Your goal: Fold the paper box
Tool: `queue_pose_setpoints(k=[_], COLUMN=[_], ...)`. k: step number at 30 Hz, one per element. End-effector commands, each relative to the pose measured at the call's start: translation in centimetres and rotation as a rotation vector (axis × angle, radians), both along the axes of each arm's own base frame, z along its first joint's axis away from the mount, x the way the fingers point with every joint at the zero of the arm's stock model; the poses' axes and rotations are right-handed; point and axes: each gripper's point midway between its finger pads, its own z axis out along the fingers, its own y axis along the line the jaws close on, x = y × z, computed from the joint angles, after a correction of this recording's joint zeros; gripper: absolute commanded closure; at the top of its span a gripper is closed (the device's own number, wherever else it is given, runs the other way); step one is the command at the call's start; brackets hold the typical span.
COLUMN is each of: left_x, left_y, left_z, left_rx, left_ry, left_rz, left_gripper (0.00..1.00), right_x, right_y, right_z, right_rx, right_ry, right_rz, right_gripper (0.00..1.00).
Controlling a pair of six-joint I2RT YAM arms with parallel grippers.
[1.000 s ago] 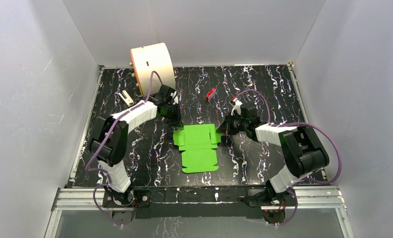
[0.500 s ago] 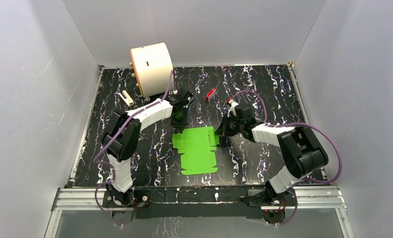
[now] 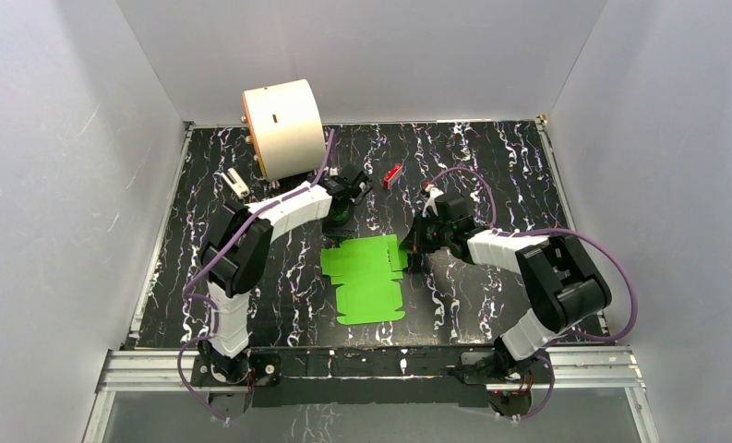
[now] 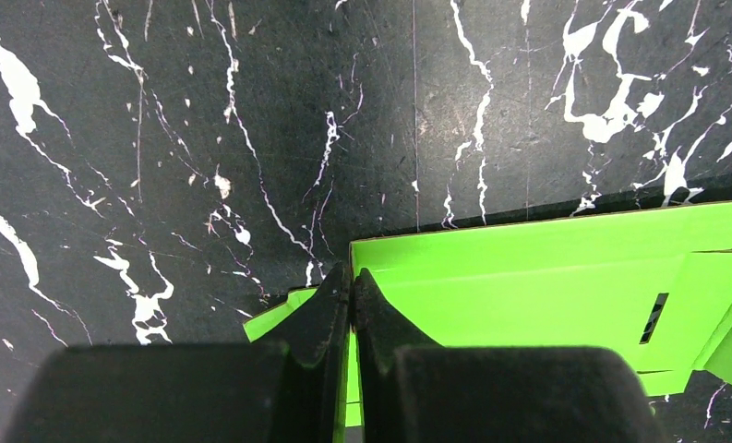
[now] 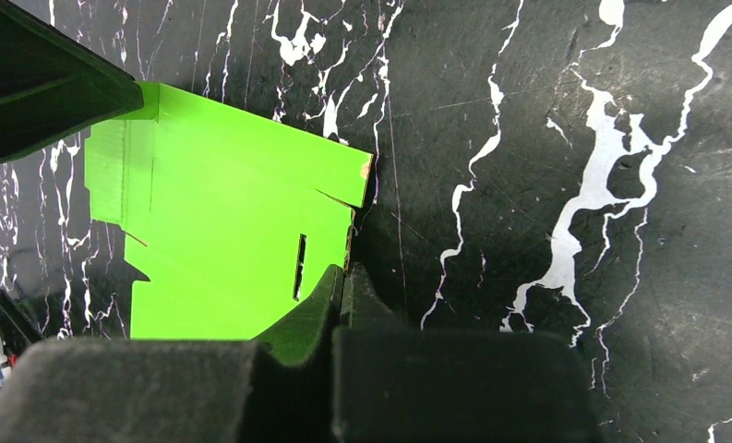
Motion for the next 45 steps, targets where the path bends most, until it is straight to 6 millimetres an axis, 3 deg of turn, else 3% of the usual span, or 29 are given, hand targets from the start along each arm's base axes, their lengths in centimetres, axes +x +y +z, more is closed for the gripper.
queue_pose_setpoints(k=[1, 14, 19, 25, 45], left_x=[-0.5, -1.0, -1.3, -1.6, -1.5], left_y=[-0.6, 0.7, 0.5, 0.2, 0.2], left_z=[0.6, 3.3, 4.2, 5.0, 5.9], left_rx=[-0.004, -0.086, -0.138, -0.19, -0.226], left_ry=[0.004, -0.157, -0.198, -0.227, -0.267], left_rz=[-0.003, -0.006, -0.029, -0.029, -0.004], left_gripper=[1.0, 1.0, 1.0, 1.0, 1.0], right_x=[1.9, 2.3, 2.5, 2.5, 1.5], right_y=[1.5, 1.0, 0.8, 1.7, 2.1], right_z=[3.4, 6.2, 6.7, 6.3, 4.0], right_rx=[0.057, 0.033, 0.048, 0.097, 0.22], right_ry=[-0.109, -0.215, -0.227, -0.193, -0.106], right_rz=[0.012, 0.054, 0.06, 0.111, 0.176], right_gripper=[0.97, 0.74, 0.59, 0.49, 0.5])
